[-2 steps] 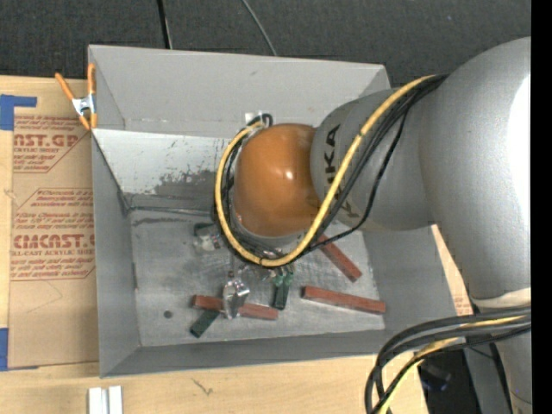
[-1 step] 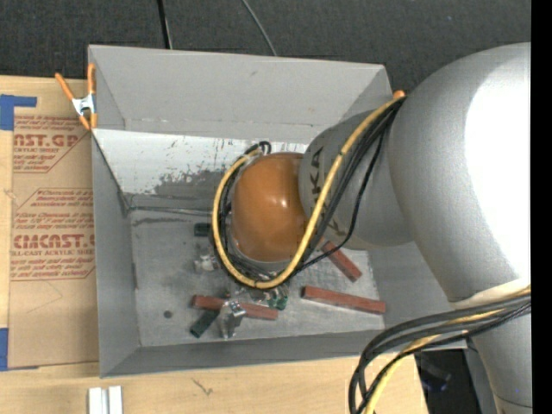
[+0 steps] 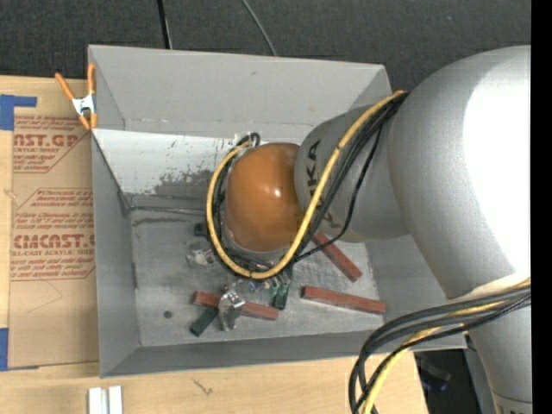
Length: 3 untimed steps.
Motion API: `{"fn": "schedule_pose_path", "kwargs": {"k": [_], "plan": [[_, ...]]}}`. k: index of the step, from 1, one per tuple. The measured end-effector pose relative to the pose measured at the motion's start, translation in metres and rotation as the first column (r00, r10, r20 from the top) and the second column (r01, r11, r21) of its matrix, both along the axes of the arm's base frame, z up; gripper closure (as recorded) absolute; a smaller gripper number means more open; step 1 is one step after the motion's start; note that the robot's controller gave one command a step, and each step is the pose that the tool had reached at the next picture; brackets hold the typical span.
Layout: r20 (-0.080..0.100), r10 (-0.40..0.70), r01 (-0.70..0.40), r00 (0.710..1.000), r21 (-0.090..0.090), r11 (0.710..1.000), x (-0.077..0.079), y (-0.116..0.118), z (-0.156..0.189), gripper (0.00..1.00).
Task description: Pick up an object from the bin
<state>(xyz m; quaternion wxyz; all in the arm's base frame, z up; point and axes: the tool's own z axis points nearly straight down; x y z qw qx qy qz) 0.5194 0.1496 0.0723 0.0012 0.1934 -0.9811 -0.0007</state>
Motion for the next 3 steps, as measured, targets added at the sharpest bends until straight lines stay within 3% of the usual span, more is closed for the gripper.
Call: {"fn": "schedule_pose_path", "kwargs": {"k": [1, 2, 3], "plan": [[0.002, -0.062, 0.062, 0.998, 0.001, 0.998, -0.007, -0.003, 0.003, 0.00], [-0.002, 0.275, -0.275, 0.961, -0.002, 0.961, 0.000, 0.018, 0.000, 1.00], [-0.001, 0.275, -0.275, 0.961, -0.002, 0.961, 0.000, 0.018, 0.000, 1.00]]}}
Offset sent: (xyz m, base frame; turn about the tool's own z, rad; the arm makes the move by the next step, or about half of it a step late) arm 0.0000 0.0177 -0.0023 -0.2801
